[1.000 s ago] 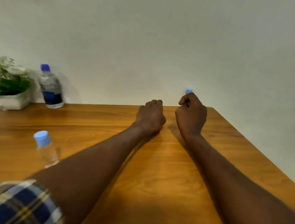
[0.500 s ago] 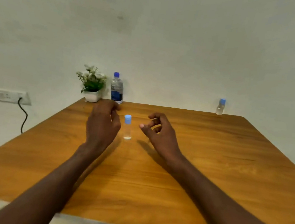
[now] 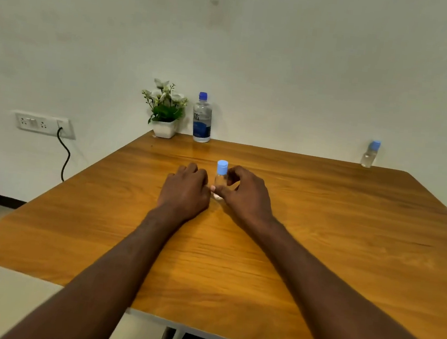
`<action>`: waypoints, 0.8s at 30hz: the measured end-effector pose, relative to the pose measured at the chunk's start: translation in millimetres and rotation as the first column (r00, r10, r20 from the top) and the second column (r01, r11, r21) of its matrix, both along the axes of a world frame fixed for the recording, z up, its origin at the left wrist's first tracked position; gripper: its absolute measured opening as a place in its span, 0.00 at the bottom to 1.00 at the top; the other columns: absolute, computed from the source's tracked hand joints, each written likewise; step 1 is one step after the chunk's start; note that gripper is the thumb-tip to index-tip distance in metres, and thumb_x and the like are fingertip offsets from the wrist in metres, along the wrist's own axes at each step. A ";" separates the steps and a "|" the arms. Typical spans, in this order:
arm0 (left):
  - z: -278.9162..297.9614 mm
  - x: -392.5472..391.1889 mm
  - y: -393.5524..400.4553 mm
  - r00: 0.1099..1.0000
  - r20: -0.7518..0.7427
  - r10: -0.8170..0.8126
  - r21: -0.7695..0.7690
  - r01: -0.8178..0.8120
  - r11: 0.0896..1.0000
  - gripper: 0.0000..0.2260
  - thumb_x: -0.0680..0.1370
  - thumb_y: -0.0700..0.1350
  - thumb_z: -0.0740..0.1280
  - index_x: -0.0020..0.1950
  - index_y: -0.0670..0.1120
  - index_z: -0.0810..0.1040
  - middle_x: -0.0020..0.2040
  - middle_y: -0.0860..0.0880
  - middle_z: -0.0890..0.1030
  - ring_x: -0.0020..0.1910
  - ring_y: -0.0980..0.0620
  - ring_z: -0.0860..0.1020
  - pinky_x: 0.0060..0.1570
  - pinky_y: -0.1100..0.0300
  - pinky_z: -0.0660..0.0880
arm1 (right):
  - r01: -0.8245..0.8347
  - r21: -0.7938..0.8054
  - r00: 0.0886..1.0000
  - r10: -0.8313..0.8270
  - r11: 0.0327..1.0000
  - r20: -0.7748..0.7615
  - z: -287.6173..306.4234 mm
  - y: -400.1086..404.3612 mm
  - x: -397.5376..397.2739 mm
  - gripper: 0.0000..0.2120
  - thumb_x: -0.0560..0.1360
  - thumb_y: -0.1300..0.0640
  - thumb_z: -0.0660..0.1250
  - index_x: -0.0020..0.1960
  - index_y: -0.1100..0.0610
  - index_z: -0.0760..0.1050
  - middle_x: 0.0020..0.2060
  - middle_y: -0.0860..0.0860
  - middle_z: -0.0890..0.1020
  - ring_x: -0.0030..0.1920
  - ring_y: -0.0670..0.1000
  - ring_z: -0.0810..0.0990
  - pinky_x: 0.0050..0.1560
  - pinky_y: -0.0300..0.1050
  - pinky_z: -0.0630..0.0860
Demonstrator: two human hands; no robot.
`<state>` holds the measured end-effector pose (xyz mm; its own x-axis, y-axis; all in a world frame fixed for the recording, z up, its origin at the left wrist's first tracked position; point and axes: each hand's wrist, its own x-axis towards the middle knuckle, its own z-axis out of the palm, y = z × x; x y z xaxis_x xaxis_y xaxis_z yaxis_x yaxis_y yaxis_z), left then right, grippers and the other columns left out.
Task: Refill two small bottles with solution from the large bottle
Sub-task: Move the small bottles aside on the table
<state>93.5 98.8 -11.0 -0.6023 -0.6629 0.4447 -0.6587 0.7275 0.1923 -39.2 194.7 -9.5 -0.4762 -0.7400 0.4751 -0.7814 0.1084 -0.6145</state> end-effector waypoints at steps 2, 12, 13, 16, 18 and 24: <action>0.1 0.7 1.5 1.000 0.006 -0.001 0.005 0.001 1.000 0.09 0.81 0.49 0.64 0.56 0.48 0.79 0.55 0.47 0.77 0.54 0.48 0.74 0.51 0.49 0.75 | -0.001 0.010 1.000 0.001 1.000 -0.029 -0.3 0.6 2.5 0.20 0.73 0.40 0.76 0.59 0.50 0.80 0.49 0.44 0.83 0.45 0.45 0.80 0.40 0.42 0.76; 15.4 -10.1 25.7 0.981 -0.169 -0.093 0.093 0.109 0.990 0.08 0.81 0.48 0.65 0.59 0.51 0.80 0.54 0.52 0.81 0.53 0.53 0.77 0.54 0.50 0.79 | 0.059 -0.141 0.976 -0.028 0.988 0.215 12.4 27.9 -19.0 0.20 0.77 0.51 0.75 0.68 0.51 0.78 0.53 0.45 0.84 0.48 0.44 0.81 0.49 0.43 0.78; 18.1 -19.4 30.4 0.975 -0.189 -0.115 0.075 0.131 0.989 0.09 0.81 0.48 0.65 0.60 0.51 0.80 0.54 0.53 0.81 0.53 0.54 0.77 0.54 0.51 0.79 | 0.078 -0.165 0.972 -0.038 0.983 0.233 16.7 33.7 -27.6 0.23 0.77 0.51 0.75 0.70 0.51 0.76 0.53 0.45 0.83 0.47 0.44 0.81 0.48 0.41 0.78; 25.2 -56.4 44.6 0.966 -0.179 -0.187 0.040 0.198 0.979 0.12 0.81 0.48 0.66 0.65 0.50 0.78 0.58 0.52 0.82 0.56 0.52 0.78 0.55 0.51 0.79 | 0.152 -0.257 0.950 -0.069 0.954 0.306 27.4 53.1 -57.8 0.27 0.76 0.52 0.77 0.71 0.50 0.72 0.54 0.45 0.83 0.48 0.43 0.82 0.47 0.38 0.79; 30.0 -88.9 53.2 0.957 -0.174 -0.233 0.048 0.245 0.968 0.15 0.81 0.48 0.66 0.67 0.49 0.76 0.60 0.51 0.82 0.59 0.50 0.78 0.57 0.49 0.78 | 0.206 -0.310 0.943 -0.104 0.928 0.316 33.0 66.8 -82.6 0.24 0.75 0.53 0.77 0.68 0.50 0.73 0.53 0.45 0.83 0.48 0.40 0.82 0.46 0.38 0.80; 28.7 -208.5 82.1 0.907 -0.242 -0.344 0.108 0.378 0.920 0.16 0.80 0.49 0.66 0.68 0.48 0.76 0.59 0.49 0.82 0.58 0.48 0.79 0.56 0.48 0.79 | 0.425 -0.396 0.896 -0.315 0.814 0.313 29.3 109.9 -180.9 0.22 0.78 0.57 0.74 0.71 0.51 0.75 0.52 0.42 0.82 0.50 0.40 0.81 0.51 0.34 0.77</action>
<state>-115.0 180.9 17.7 -0.7143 -0.4868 0.5029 -0.2873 0.8591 0.4235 -220.1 304.5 19.7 -0.8026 -0.2207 0.5542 -0.5744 0.0352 -0.8178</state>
